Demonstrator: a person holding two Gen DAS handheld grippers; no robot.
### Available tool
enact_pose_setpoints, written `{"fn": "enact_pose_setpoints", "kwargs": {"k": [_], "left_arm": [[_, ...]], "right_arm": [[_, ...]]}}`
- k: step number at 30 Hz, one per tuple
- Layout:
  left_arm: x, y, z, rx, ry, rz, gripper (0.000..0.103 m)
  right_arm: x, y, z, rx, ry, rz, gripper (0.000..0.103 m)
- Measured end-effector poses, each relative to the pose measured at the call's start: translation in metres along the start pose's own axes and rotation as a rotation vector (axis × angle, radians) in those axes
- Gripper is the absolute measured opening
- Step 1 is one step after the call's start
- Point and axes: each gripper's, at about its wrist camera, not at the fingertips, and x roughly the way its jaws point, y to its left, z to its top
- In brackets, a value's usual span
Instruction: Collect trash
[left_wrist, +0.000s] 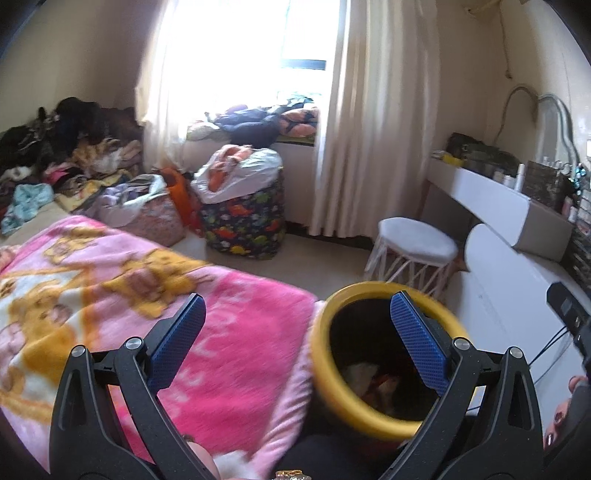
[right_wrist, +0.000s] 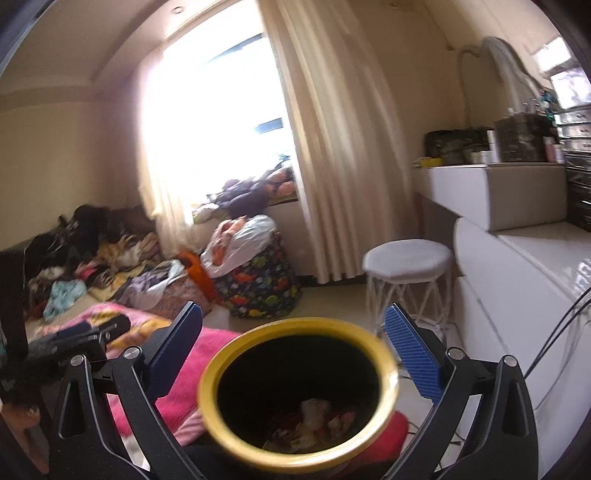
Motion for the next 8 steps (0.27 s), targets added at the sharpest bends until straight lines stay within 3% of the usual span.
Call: {"fn": "enact_pose_setpoints", "kwargs": {"k": [4, 6, 8], "left_arm": [[0.026, -0.052, 0.030, 0.015, 0.017, -0.097, 0.092], [0.037, -0.080, 0.040, 0.030, 0.028, -0.148, 0.092], [0.048, -0.122, 0.047, 0.061, 0.039, -0.220, 0.092]], "right_arm": [[0.019, -0.070, 0.076, 0.017, -0.007, -0.194, 0.096], [0.037, -0.112, 0.108, 0.005, 0.072, -0.264, 0.096], [0.068, -0.166, 0.136, -0.027, 0.213, -0.352, 0.096]]}}
